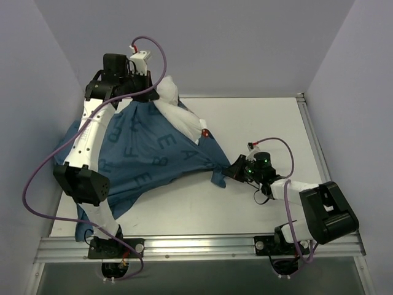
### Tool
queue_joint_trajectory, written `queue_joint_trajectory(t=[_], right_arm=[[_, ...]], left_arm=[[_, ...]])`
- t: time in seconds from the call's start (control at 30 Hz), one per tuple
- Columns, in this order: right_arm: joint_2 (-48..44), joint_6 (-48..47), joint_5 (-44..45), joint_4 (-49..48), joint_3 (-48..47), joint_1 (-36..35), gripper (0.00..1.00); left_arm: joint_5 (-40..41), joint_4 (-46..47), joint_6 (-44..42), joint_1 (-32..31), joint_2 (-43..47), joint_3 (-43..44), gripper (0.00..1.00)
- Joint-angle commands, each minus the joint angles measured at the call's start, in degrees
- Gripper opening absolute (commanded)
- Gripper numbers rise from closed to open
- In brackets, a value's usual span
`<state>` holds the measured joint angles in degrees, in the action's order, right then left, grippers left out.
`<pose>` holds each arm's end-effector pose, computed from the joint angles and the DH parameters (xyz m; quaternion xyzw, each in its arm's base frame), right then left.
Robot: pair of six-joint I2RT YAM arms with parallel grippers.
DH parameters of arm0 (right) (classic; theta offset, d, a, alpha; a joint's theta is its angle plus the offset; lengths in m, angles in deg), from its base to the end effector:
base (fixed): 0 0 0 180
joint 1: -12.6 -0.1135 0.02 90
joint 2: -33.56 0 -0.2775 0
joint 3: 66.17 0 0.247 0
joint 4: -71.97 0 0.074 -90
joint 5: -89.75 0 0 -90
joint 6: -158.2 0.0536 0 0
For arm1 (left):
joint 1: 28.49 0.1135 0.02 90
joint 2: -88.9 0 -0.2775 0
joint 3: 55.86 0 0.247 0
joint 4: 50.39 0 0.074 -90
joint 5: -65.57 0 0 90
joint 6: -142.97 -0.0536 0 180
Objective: Remove the pillowcase from the pillow
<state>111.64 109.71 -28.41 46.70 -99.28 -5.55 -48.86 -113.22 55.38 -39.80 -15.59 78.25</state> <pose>0.2312 0.1024 0.1696 0.0234 0.8050 0.4503 0.3855 0.3947 -0.1015 0.4370 0.1670 0.8494 -0.2403 0.4392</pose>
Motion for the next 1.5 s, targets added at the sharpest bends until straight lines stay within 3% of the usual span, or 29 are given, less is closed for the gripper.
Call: queue_joint_trajectory(t=[0.0, 0.1, 0.13, 0.27, 0.4, 0.5, 0.6, 0.77, 0.9, 1.03, 1.2, 1.47], right_arm=[[4.0, -4.2, 2.3, 13.2, -0.2, 2.4, 0.00], [1.6, -8.5, 3.7, 21.4, -6.4, 1.5, 0.23], [0.2, -9.7, 4.2, 23.5, -8.0, 1.1, 0.26], [-9.1, -15.2, 7.9, 37.2, -18.9, 1.2, 0.52], [-12.4, -17.3, 10.1, 45.1, -26.5, 0.6, 0.60], [-12.5, -16.5, 8.8, 43.9, -32.6, -1.2, 0.63], [-8.8, -13.8, 1.4, 37.4, -35.0, -1.5, 0.63], [-4.3, -12.9, -2.2, 32.9, -37.9, -2.4, 0.59], [-3.3, -12.1, 3.8, 32.7, -36.6, -8.1, 0.59], [-3.4, -6.3, 7.5, 26.5, -31.8, -12.3, 0.59], [-1.8, -4.6, 15.4, 26.8, -31.7, -12.3, 0.42], [2.4, -4.1, 19.1, 26.7, -31.3, -12.3, 0.31]], left_arm=[[6.7, 10.2, -2.2, 2.5, 3.2, 5.6, 0.02], [6.9, 11.5, -2.3, -3.6, 5.3, -2.6, 0.02], [6.9, 11.8, -4.0, -5.5, 5.4, -6.1, 0.02], [8.3, 11.5, -3.4, -10.7, 4.8, -8.2, 0.02], [10.1, 11.2, -3.1, -10.8, 4.3, -6.6, 0.02], [9.7, 11.1, -1.1, -10.8, 4.1, -6.4, 0.02], [8.9, 11.1, -0.8, -10.9, 4.3, -6.3, 0.02], [8.8, 11.0, -1.1, -11.6, 5.3, -6.9, 0.02], [9.0, 11.0, -1.3, -11.6, 4.9, -5.7, 0.02], [9.1, 10.6, -1.2, -11.6, 4.4, -4.8, 0.02], [8.9, 10.6, -1.3, -11.6, 4.9, -5.4, 0.02], [7.8, 10.3, -1.4, -11.6, 5.2, -4.8, 0.02]])
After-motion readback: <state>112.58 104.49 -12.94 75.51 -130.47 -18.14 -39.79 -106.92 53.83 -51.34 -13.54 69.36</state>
